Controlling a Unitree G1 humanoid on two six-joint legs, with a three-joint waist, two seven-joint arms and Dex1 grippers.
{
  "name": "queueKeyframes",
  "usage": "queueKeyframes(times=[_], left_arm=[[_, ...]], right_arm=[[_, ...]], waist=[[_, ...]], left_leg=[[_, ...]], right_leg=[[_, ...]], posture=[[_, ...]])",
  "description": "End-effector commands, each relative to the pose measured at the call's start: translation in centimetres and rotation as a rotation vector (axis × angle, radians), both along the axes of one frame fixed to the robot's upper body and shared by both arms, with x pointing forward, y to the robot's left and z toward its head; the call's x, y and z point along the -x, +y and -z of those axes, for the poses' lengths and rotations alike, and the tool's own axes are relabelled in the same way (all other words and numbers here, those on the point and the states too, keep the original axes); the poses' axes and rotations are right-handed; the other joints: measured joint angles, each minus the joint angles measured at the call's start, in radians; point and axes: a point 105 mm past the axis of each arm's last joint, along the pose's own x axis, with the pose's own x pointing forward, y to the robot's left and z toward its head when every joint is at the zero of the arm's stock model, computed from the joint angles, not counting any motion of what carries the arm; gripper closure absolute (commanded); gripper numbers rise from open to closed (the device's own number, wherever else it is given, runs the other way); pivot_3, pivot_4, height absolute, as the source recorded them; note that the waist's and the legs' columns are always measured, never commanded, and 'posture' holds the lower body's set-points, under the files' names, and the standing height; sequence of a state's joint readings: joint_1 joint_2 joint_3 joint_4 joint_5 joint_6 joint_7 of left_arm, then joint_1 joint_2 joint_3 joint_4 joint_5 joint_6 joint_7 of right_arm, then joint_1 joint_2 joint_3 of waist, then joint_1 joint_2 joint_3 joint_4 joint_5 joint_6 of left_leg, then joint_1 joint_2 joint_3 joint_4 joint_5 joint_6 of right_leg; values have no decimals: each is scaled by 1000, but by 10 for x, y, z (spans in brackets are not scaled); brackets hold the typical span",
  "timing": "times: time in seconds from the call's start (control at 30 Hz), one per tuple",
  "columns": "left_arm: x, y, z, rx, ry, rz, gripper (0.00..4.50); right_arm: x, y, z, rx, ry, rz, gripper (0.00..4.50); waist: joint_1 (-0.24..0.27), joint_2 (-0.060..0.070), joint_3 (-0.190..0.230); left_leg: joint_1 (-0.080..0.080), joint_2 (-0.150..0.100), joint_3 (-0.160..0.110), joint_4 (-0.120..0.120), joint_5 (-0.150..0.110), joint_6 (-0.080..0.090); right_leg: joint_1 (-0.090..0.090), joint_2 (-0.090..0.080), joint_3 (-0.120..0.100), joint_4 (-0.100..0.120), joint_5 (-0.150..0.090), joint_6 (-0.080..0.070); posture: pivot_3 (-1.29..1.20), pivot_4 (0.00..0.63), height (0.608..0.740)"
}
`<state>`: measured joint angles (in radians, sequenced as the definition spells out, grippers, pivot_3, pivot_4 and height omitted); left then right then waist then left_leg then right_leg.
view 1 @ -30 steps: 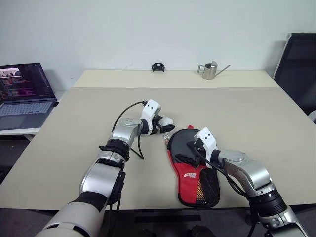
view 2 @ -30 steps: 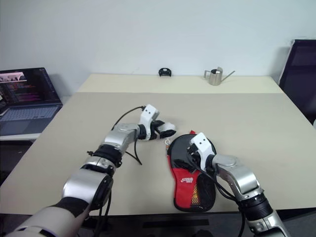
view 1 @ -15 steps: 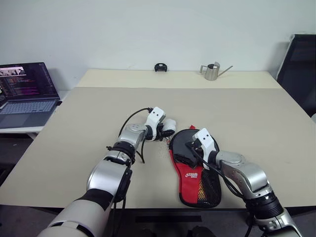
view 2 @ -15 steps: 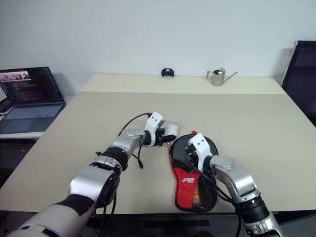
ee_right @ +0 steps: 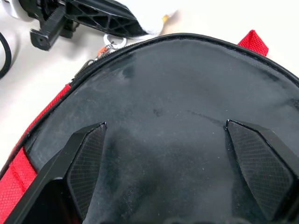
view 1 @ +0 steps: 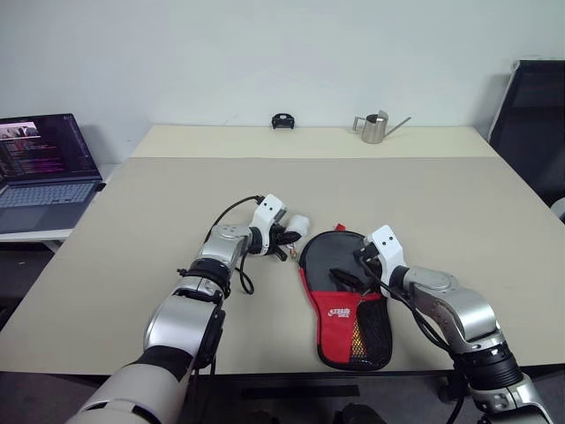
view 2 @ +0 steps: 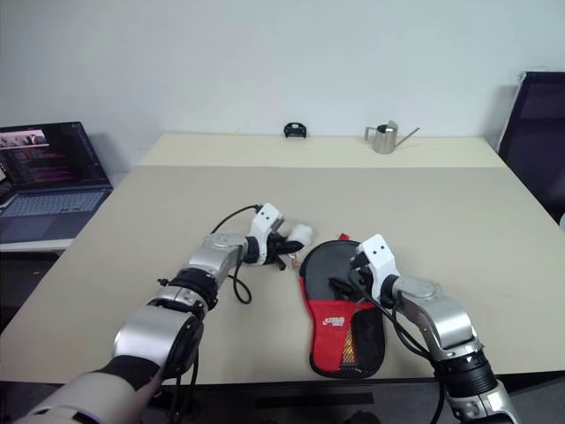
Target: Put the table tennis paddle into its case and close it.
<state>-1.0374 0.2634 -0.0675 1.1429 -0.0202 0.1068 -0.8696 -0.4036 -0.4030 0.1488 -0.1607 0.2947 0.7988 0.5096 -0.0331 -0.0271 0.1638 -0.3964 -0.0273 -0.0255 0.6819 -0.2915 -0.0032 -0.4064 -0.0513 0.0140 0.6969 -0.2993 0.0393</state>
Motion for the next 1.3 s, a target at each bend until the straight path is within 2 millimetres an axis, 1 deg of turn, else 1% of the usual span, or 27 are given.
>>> queueKeyframes(times=[0.03, 0.23, 0.37, 0.5, 0.57, 0.63, 0.83, 0.93, 1.07, 1.23, 1.3], left_arm=[[-5, 3, -20, 28, -58, -4, 4283], [-7, -6, -36, 16, -101, 32, 4283], [-15, -23, -45, -52, -159, 33, 4283], [-22, -33, -50, -97, -207, -8, 4283], [-24, -39, -50, -106, -217, -33, 4283], [-26, -39, -50, -120, -224, -44, 4283], [-28, -48, -44, -214, -281, -69, 4283], [-30, -53, -48, -238, -322, -84, 4283], [-32, -63, -56, -210, -354, -120, 4284], [-34, -67, -59, -227, -384, -145, 4284], [-34, -70, -59, -253, -407, -160, 4284]], right_arm=[[10, 3, 20, 56, 64, -40, 0], [12, 7, 33, 155, 54, -65, 0], [12, 8, 39, 165, 63, -45, 0], [15, 12, 43, 156, 74, -37, 0], [17, 14, 44, 151, 79, -31, 0], [18, 18, 45, 146, 82, -27, 0], [23, 23, 54, 128, 110, 1, 0], [27, 28, 58, 118, 122, 10, 0], [33, 34, 63, 102, 141, 24, 0], [39, 36, 66, 99, 148, 49, 0], [37, 29, 68, 108, 147, 90, 0]], waist=[[1, -1, 0], [0, -2, -2], [2, -4, -3], [0, -5, -4], [0, -5, -4], [0, -5, -4], [0, -6, -6], [0, -8, -8], [1, -8, -9], [1, -9, -13], [1, -9, -13]], left_leg=[[0, 0, 0, 0, 0, 0], [1, 0, 0, 0, 0, 0], [1, 0, 0, 0, 0, 0], [2, 0, 0, 0, 0, 0], [3, 0, 0, 0, 0, 0], [3, 0, 0, 0, 0, 0], [3, 0, 0, 0, 0, 0], [3, 0, 0, 0, 0, 0], [3, 0, 0, 0, 0, 0], [4, 0, 0, 0, 0, 0], [4, 0, 0, 0, 0, 0]], right_leg=[[0, 0, 0, 0, 0, 0], [1, 0, 0, 0, 0, 0], [1, 0, 0, 0, 0, 0], [2, 0, 0, 1, 0, 0], [2, 0, 0, 1, 0, 0], [2, 0, 0, 1, 0, 0], [2, 1, 0, 1, 0, 0], [2, 0, 0, 1, 0, 0], [2, 0, 0, 1, 0, 0], [2, 0, 0, 1, 0, 0], [2, 0, 0, 1, 0, 0]], posture=[[0, 150, 740], [0, 150, 740], [0, 150, 740], [0, 150, 740], [0, 150, 740], [0, 150, 740], [0, 150, 740], [0, 150, 740], [0, 150, 740], [0, 150, 740], [0, 150, 740]])
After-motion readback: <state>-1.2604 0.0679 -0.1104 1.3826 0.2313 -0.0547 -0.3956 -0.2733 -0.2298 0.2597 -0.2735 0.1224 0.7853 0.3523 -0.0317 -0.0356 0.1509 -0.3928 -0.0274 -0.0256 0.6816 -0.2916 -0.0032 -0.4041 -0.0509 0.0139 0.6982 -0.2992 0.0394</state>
